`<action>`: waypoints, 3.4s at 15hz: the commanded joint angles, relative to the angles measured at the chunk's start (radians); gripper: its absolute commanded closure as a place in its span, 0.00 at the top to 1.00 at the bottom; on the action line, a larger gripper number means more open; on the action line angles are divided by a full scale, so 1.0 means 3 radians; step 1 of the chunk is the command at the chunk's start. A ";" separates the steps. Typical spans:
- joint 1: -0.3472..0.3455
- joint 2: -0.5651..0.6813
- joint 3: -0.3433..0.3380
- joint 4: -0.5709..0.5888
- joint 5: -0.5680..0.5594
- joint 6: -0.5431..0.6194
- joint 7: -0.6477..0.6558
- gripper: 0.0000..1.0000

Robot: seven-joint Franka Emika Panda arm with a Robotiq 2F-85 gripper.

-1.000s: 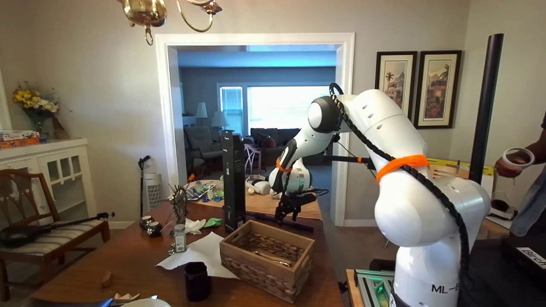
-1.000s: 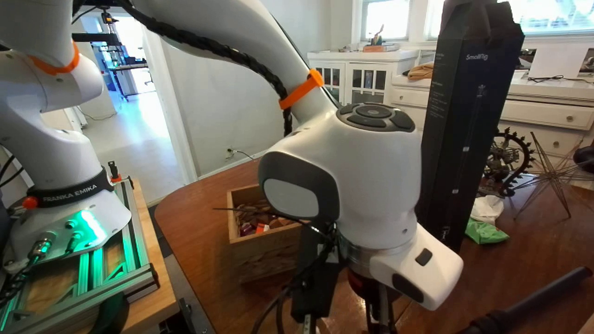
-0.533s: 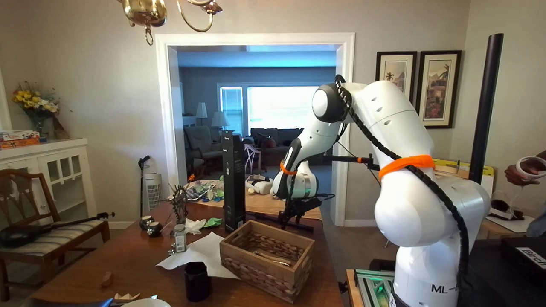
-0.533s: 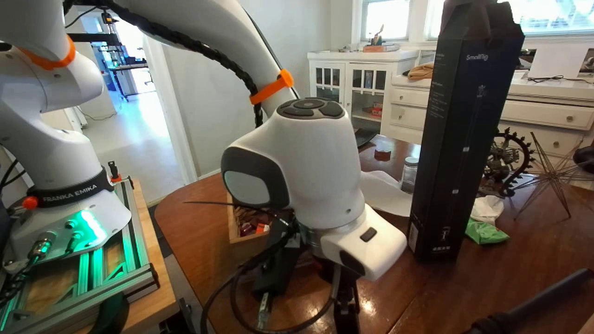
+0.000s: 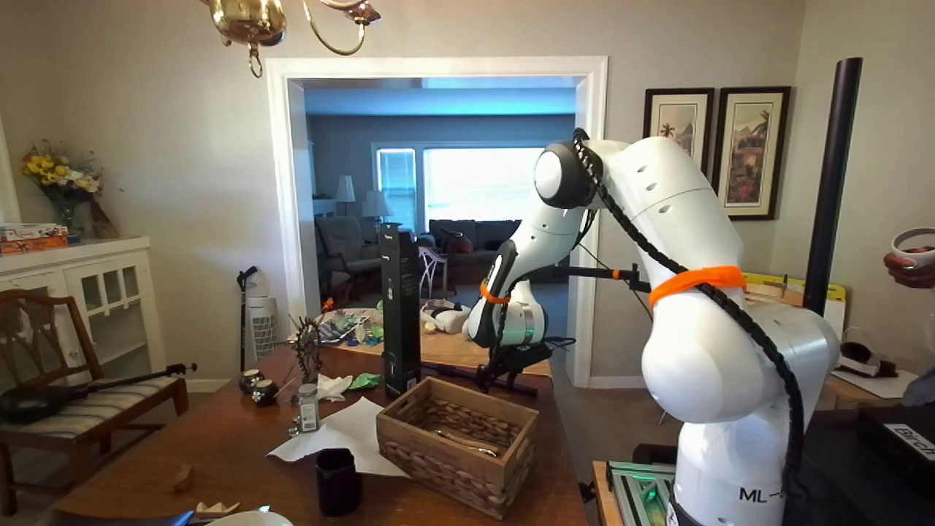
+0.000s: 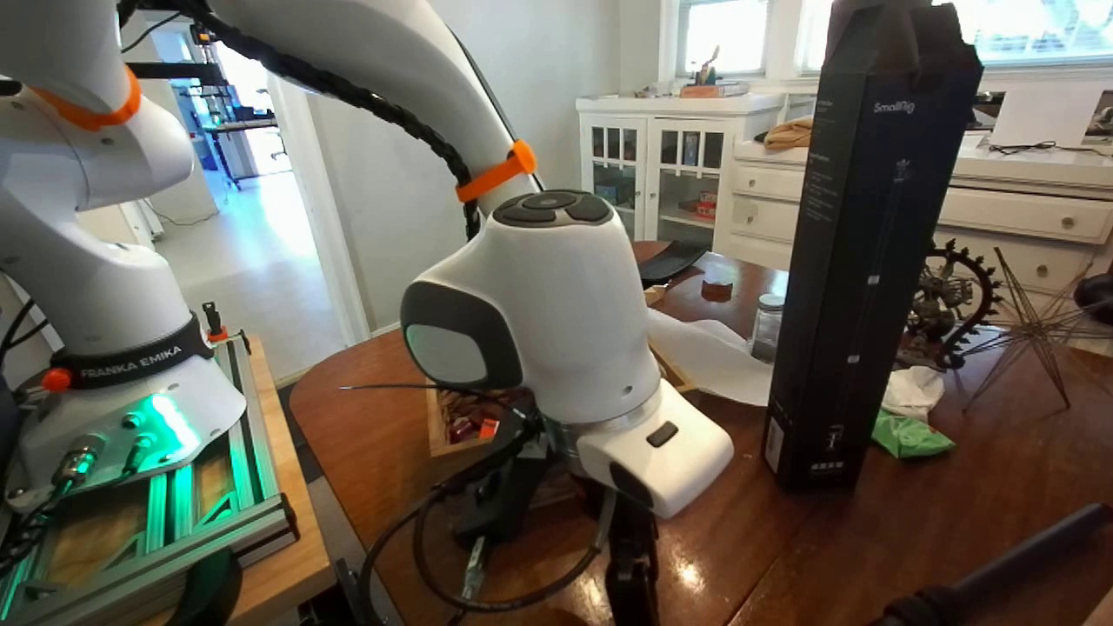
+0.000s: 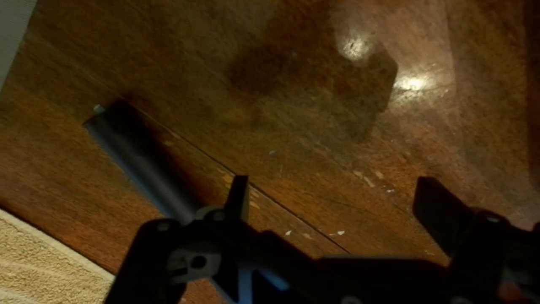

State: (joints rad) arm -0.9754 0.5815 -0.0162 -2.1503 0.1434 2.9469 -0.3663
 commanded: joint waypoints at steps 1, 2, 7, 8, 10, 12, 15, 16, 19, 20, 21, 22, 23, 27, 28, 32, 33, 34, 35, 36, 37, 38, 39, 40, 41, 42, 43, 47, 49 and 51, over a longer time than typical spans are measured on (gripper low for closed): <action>-0.0076 0.0156 -0.0007 0.0247 -0.0087 -0.0106 0.0006 1.00; -0.0074 0.0182 -0.0030 0.0292 -0.0111 -0.0084 0.0011 1.00; -0.0288 0.0431 0.0116 0.0665 -0.0237 -0.0157 -0.0302 1.00; -0.0355 0.0483 0.0173 0.0741 -0.0262 -0.0182 -0.0384 1.00; -0.0431 0.0576 0.0227 0.0870 -0.0331 -0.0184 -0.0508 1.00; -0.0524 0.0680 0.0317 0.0985 -0.0389 -0.0124 -0.0648 1.00; -0.0561 0.0806 0.0359 0.1131 -0.0465 -0.0055 -0.0724 1.00; -0.0558 0.0834 0.0360 0.1172 -0.0482 -0.0063 -0.0732 1.00; -0.0492 0.0914 0.0316 0.1272 -0.0543 -0.0128 -0.0686 0.65; -0.0482 0.0931 0.0310 0.1295 -0.0561 -0.0148 -0.0683 0.58; -0.0470 0.0942 0.0304 0.1308 -0.0572 -0.0169 -0.0674 0.49; -0.0474 0.0940 0.0308 0.1316 -0.0576 -0.0197 -0.0676 0.42; -0.0486 0.0924 0.0325 0.1319 -0.0572 -0.0228 -0.0689 0.35; -0.0556 0.0816 0.0396 0.1299 -0.0543 -0.0480 -0.0813 0.07; -0.0563 0.0785 0.0394 0.1293 -0.0535 -0.0544 -0.0854 0.07; -0.0560 0.0699 0.0356 0.1293 -0.0523 -0.0747 -0.1010 0.07; -0.0551 0.0661 0.0339 0.1270 -0.0523 -0.0788 -0.1042 0.07; -0.0582 0.0613 0.0364 0.1237 -0.0508 -0.0821 -0.1126 0.07; -0.0578 0.0561 0.0349 0.1197 -0.0506 -0.0813 -0.1173 0.07; -0.0582 0.0524 0.0345 0.1177 -0.0501 -0.0816 -0.1229 0.07; -0.0563 0.0475 0.0310 0.1143 -0.0499 -0.0781 -0.1236 0.07; -0.0554 0.0437 0.0292 0.1117 -0.0473 -0.0770 -0.1223 0.07; -0.0552 0.0392 0.0280 0.1093 -0.0452 -0.0750 -0.1204 0.07; -0.0543 0.0364 0.0263 0.1083 -0.0438 -0.0749 -0.1176 0.07; -0.0556 0.0321 0.0269 0.1062 -0.0414 -0.0775 -0.1178 0.07; -0.0567 0.0283 0.0274 0.1041 -0.0397 -0.0781 -0.1195 0.07; -0.0565 0.0248 0.0266 0.1025 -0.0386 -0.0782 -0.1191 0.07; -0.0429 0.0201 0.0184 0.0948 -0.0427 -0.0810 -0.1080 0.07; -0.0327 0.0258 0.0150 0.0935 -0.0422 -0.0779 -0.0971 0.07; -0.0257 0.0320 0.0154 0.0937 -0.0393 -0.0769 -0.0873 0.07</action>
State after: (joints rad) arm -1.0967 0.6733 0.0468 -1.8519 0.0101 2.7185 -0.6780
